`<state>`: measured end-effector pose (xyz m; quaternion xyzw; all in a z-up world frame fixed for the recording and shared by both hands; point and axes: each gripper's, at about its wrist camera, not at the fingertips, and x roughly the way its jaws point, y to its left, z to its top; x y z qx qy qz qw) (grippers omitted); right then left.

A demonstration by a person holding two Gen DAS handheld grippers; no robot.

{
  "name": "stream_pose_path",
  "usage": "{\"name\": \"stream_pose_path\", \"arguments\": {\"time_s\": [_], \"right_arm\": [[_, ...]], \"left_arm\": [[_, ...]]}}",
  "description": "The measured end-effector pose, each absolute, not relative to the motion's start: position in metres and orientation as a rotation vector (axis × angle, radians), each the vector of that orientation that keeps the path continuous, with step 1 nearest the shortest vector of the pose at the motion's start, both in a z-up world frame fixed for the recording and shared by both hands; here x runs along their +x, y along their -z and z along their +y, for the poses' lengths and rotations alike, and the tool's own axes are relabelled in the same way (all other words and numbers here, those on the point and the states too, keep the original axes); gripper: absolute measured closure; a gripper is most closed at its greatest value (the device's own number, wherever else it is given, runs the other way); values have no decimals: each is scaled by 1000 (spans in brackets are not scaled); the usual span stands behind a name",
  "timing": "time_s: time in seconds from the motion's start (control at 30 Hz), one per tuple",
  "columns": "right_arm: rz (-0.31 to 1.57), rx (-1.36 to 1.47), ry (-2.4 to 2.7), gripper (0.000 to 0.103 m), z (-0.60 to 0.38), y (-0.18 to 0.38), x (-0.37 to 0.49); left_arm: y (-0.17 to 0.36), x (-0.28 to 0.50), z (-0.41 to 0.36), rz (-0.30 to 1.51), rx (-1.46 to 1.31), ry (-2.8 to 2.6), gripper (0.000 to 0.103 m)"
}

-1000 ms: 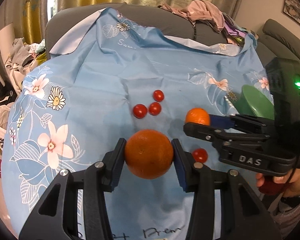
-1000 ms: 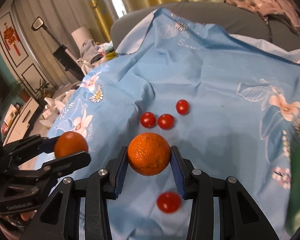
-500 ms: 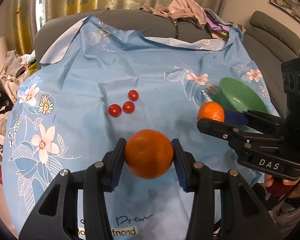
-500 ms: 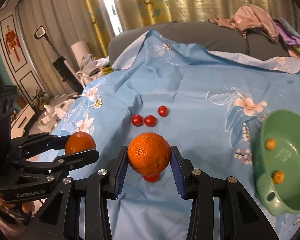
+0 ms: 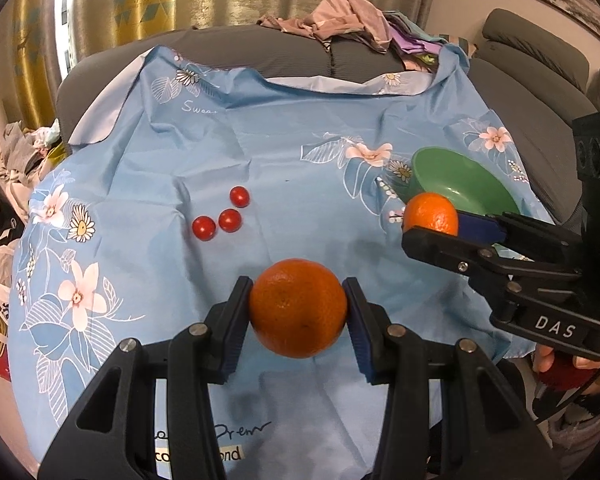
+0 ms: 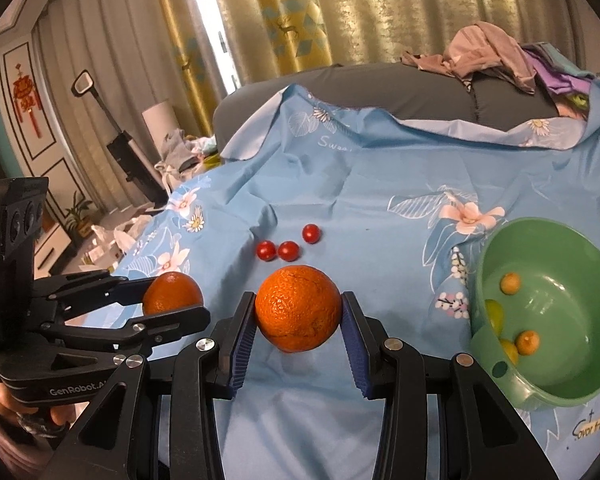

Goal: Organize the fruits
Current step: 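Carry both oranges in the two grippers over the green bowl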

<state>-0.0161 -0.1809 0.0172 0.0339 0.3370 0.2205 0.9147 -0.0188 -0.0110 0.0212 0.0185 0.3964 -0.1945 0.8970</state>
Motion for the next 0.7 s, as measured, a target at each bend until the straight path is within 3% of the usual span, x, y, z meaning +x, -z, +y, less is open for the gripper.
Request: {"name": "stream_pose_path", "arguments": {"time_s": [0.7], "right_arm": [[645, 134, -411, 59, -224, -22, -21]], "left_arm": [[-37, -6, -65, 804, 108, 487, 58]]}}
